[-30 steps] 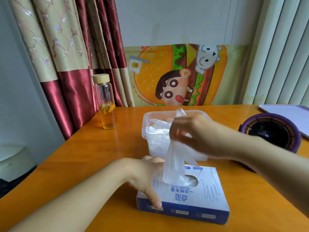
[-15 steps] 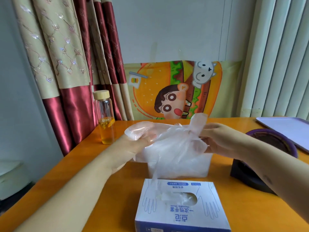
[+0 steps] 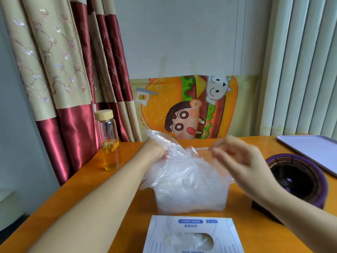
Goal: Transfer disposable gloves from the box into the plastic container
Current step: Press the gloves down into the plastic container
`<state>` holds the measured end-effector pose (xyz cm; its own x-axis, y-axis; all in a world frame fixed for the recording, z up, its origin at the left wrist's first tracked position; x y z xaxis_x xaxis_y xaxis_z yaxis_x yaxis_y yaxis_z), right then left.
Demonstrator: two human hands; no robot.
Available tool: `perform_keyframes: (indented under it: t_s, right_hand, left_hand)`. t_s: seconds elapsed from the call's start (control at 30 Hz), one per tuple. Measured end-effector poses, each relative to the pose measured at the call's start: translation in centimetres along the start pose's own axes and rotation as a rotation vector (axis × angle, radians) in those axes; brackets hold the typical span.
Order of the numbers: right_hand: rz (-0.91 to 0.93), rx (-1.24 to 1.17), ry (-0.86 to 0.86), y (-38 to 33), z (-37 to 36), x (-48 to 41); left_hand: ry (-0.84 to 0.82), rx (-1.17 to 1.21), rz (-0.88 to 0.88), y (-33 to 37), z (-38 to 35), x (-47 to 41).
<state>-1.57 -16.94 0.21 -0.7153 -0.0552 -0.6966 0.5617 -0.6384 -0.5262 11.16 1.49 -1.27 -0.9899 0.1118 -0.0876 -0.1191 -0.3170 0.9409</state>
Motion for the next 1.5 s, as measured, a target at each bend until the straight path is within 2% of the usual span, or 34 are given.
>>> perform_keyframes:
  t_s: [0.03, 0.1, 0.27, 0.43, 0.57, 0.67, 0.73, 0.83, 1.0, 1.07, 1.17, 1.3, 1.4, 1.5]
  right_hand:
    - [0.071, 0.047, -0.114, -1.1, -0.8, 0.7]
    - [0.087, 0.089, -0.337, -1.5, -3.1, 1.7]
    - [-0.041, 0.348, -0.271, 2.6, -4.8, -1.5]
    - [-0.148, 0.646, -0.531, 8.3, -6.6, -4.7]
    - [-0.217, 0.642, -0.794, 10.2, -8.6, -4.5]
    - [-0.196, 0.66, -0.898, 10.6, -9.3, -4.6]
    - [-0.181, 0.7, -0.942, 10.9, -9.5, -5.0]
    - [-0.161, 0.751, -1.01, 11.5, -10.2, -5.1]
    - [-0.137, 0.799, -1.107, 12.0, -11.0, -5.0]
    - [-0.132, 0.801, -1.106, 11.7, -11.1, -5.0]
    - [-0.149, 0.744, -1.03, 11.0, -11.2, -5.8]
    - [-0.191, 0.724, -1.122, 10.9, -12.4, -5.8]
    - [-0.203, 0.809, -1.245, 11.6, -13.3, -5.1]
    - [-0.384, 0.755, -1.371, 13.0, -13.2, -4.4]
  left_hand:
    - [0.017, -0.017, 0.001, 0.5, -0.3, -0.1]
    - [0.022, -0.006, 0.034, 0.9, -1.3, -0.7]
    - [-0.039, 0.078, 0.218, -0.5, -3.6, -1.8]
    - [-0.114, -0.265, 0.191, -2.1, -4.8, -2.9]
    - [-0.139, -0.649, 0.069, -3.0, -4.2, -3.5]
    - [-0.159, -0.637, 0.032, -3.1, -3.3, -3.4]
    - [-0.13, -0.69, -0.046, -2.3, -2.6, -2.8]
    - [-0.088, -0.902, -0.31, -1.7, -2.3, -2.0]
    - [-0.258, -1.249, -0.819, -2.5, -3.2, -0.7]
    - [-0.358, -1.339, -0.865, -2.5, -3.9, -0.7]
    - [-0.507, -1.385, -0.636, -3.2, -5.1, -1.7]
    - [-0.635, -1.231, -0.121, -5.2, -6.7, -3.4]
    - [-0.745, -1.178, 0.046, -6.2, -7.5, -3.9]
    - [-0.824, -1.189, 0.192, -7.2, -7.4, -4.1]
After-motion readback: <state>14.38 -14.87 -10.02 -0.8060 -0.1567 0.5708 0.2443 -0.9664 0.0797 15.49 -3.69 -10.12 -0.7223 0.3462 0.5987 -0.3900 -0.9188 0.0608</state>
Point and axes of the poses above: each hand's wrist, its own x-axis away from the middle knuckle, its own z-axis out of the back of the hand, y = z × x, the point moved 4 cm from there along -x, towards the middle knuckle, and after that the axes turned 11 degrees about x, right-handed, at the moved point
